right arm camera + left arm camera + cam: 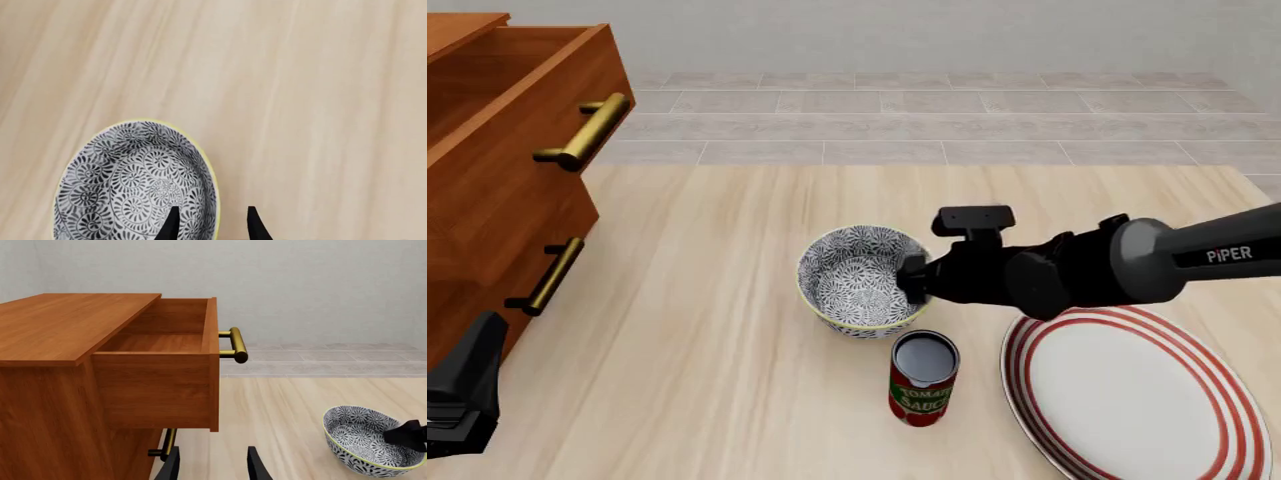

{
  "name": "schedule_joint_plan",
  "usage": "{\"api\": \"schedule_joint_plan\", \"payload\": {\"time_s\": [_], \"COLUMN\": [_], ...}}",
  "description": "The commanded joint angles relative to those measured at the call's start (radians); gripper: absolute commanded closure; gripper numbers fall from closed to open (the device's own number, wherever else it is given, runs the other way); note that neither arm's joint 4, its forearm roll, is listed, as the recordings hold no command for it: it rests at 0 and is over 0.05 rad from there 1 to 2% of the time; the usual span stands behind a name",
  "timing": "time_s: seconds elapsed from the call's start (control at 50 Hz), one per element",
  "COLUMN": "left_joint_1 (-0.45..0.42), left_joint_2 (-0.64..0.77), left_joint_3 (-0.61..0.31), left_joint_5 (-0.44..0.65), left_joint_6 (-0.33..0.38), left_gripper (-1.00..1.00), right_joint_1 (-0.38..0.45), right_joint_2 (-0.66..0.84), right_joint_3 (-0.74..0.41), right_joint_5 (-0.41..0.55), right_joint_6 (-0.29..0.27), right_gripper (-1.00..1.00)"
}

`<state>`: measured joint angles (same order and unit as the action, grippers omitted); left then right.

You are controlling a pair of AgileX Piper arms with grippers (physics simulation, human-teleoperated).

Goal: Put the bowl on the plate.

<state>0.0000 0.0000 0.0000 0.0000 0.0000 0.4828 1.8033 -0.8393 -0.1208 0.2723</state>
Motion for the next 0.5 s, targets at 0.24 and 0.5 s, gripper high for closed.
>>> {"api": "schedule_joint_plan", "payload": {"time_s": [0.24, 0.5], "left_joint_1": [0.000, 0.000], "left_joint_2": [0.000, 0.000], "left_joint_3": [0.000, 0.000], "left_joint_5": [0.000, 0.000], "left_joint_6": [0.000, 0.000], "left_gripper": [-1.00, -1.00], "right_joint_1": [0.015, 0.014], "right_joint_2": [0.020, 0.008], "right_joint_3": [0.035, 0.019], "right_joint_5": [-0.046, -0.028], "right_joint_6": [0.020, 0.002], "right_gripper": [1.00, 1.00]}}
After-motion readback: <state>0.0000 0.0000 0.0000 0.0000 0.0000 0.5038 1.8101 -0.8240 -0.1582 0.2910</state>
